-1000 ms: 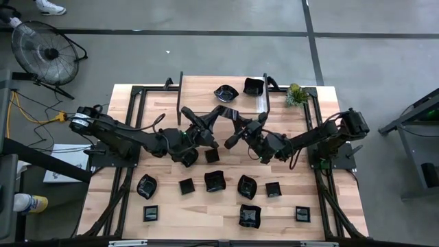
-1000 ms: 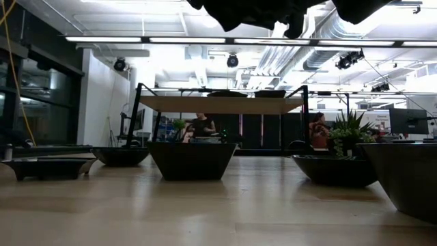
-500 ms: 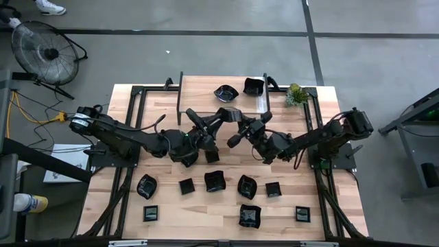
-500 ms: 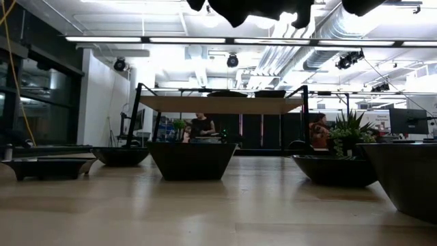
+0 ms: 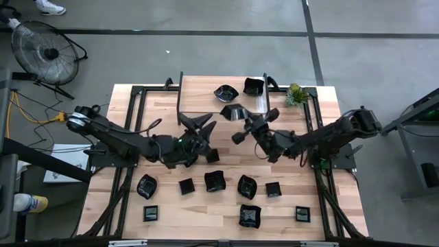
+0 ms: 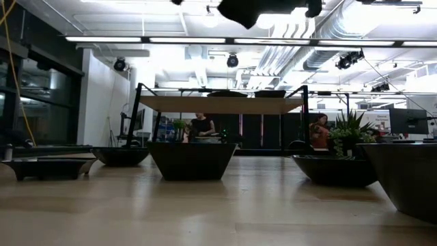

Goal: Pick & Place Mini shaped plates
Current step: Stack the distorted square plate on top of the other distorted square plates on the shelf

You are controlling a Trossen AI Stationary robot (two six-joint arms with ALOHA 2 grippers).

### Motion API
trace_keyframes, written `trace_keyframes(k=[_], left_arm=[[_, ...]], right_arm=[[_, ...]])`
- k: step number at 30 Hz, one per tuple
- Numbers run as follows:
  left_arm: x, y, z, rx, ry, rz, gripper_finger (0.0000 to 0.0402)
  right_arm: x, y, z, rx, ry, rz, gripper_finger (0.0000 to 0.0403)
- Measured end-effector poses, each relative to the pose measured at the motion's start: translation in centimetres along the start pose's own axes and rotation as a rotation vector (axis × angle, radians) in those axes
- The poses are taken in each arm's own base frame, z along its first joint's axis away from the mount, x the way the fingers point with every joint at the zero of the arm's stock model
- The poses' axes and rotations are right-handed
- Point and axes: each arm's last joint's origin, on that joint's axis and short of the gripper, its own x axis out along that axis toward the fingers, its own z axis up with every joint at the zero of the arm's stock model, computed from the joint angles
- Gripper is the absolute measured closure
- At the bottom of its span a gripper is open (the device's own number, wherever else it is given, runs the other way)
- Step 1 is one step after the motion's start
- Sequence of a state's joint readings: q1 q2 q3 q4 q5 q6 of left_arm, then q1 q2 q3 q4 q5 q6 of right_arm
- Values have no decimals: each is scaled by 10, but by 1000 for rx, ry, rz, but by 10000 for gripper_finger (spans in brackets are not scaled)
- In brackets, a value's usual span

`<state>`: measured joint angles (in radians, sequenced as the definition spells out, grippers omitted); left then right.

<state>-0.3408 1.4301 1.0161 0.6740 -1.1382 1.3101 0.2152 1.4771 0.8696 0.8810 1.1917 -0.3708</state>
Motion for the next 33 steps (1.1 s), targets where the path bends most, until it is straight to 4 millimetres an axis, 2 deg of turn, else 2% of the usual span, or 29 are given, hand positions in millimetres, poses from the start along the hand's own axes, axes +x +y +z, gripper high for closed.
trace_keyframes(k=[4, 9, 15, 22, 28, 33], left_arm=[[-16, 2, 3, 77, 78, 6, 222], [-29, 1, 8, 76, 86, -9, 222], [-34, -4, 8, 82, 81, -29, 222], [-34, -10, 5, 67, 93, -48, 222], [-37, -21, 0, 92, 115, -78, 222], [-42, -33, -8, 112, 132, -120, 222]], right_arm=[[5, -20, 13, -31, 17, -59, 402], [17, -52, 25, -58, 40, -111, 403], [38, -92, 33, -10, 89, -77, 403], [80, -136, 46, 105, 349, 108, 403], [112, -180, 59, 180, 540, 119, 403], [133, -205, 59, 242, 697, 140, 403]])
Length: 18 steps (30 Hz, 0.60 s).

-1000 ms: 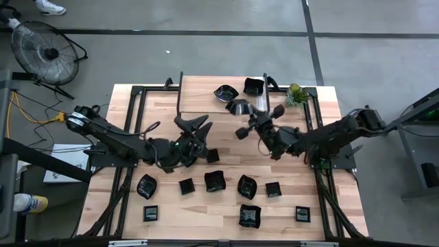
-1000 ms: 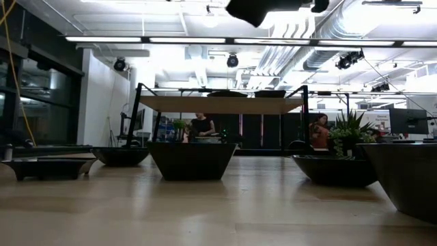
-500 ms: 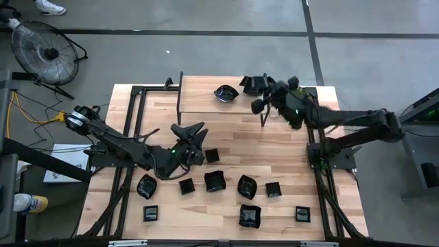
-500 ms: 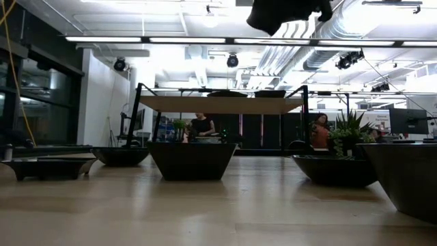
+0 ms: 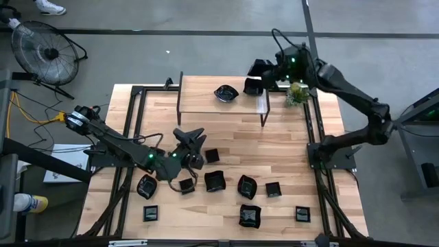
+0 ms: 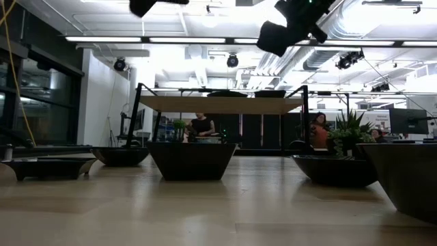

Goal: Pick & Place Mini shaped plates
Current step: Stack the distorted square plate on top of the other distorted square plates on the shelf

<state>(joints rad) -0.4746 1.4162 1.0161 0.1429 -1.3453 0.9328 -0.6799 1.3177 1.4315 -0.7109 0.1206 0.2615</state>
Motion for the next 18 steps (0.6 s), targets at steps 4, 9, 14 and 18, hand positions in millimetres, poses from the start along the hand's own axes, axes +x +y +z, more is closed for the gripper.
trace_keyframes(k=[4, 9, 14, 18], left_arm=[[-2, -13, -12, 8, 34, -41, 222], [-4, -25, -32, -27, 93, -76, 222], [-7, -29, -52, -64, 154, -97, 222], [-15, -24, -69, -99, 190, -105, 222]], right_arm=[[18, -16, 6, 36, 130, 7, 403], [47, -28, 7, 63, 294, 56, 403], [68, -36, 14, 93, 411, 153, 403], [77, -39, 19, 87, 481, 160, 403]])
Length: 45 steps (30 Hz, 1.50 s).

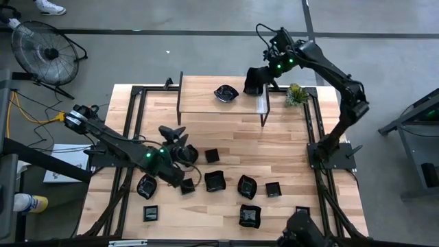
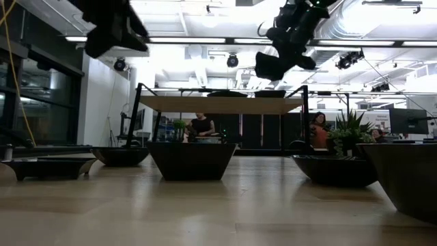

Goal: Pick & Place Mini shaped plates
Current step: Stack the distorted square plate on top of the other distorted square plates on the shelf

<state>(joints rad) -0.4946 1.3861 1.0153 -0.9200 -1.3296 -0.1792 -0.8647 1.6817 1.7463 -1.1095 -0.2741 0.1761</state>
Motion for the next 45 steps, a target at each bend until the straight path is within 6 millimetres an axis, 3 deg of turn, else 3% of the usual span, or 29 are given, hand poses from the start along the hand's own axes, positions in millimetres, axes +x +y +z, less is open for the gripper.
trace_keyframes(k=[10, 21, 35, 45], left_arm=[[-23, 12, -36, -98, -58, 59, 222], [-21, 5, -67, -202, -78, 54, 222], [-19, -1, -78, -262, -58, 36, 222], [-19, -2, -78, -267, -39, 14, 222]], right_arm=[[-2, -4, 11, 5, 75, 15, 403], [12, -11, 10, 28, 157, 43, 403], [11, -14, 8, 62, 195, 168, 403], [30, -23, 7, 108, 290, 168, 403]])
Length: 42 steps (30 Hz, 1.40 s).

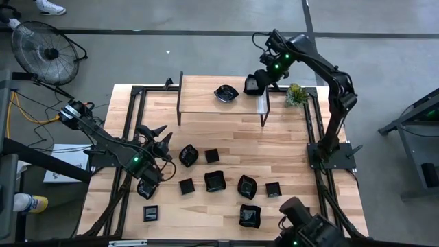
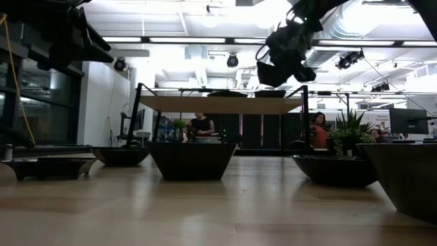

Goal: Pick & Place Mini shaped plates
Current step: Stack the distorted square plate on top of the other distorted square plates on the shelf

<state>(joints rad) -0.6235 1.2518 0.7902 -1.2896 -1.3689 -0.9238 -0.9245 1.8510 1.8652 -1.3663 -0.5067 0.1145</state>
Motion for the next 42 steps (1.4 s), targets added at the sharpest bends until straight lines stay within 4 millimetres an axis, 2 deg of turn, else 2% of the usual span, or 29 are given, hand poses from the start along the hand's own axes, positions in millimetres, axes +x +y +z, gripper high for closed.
trace_keyframes(k=[9, 18, 42], left_arm=[[0, 0, 0, -5, 0, -2, 222], [0, 0, 0, -5, 1, -2, 222], [0, -1, 0, -12, 19, -18, 222]], right_arm=[[9, -17, 8, 43, 28, 11, 402], [10, -18, 9, 12, 33, 14, 400], [10, -19, 9, 14, 29, -34, 329]])
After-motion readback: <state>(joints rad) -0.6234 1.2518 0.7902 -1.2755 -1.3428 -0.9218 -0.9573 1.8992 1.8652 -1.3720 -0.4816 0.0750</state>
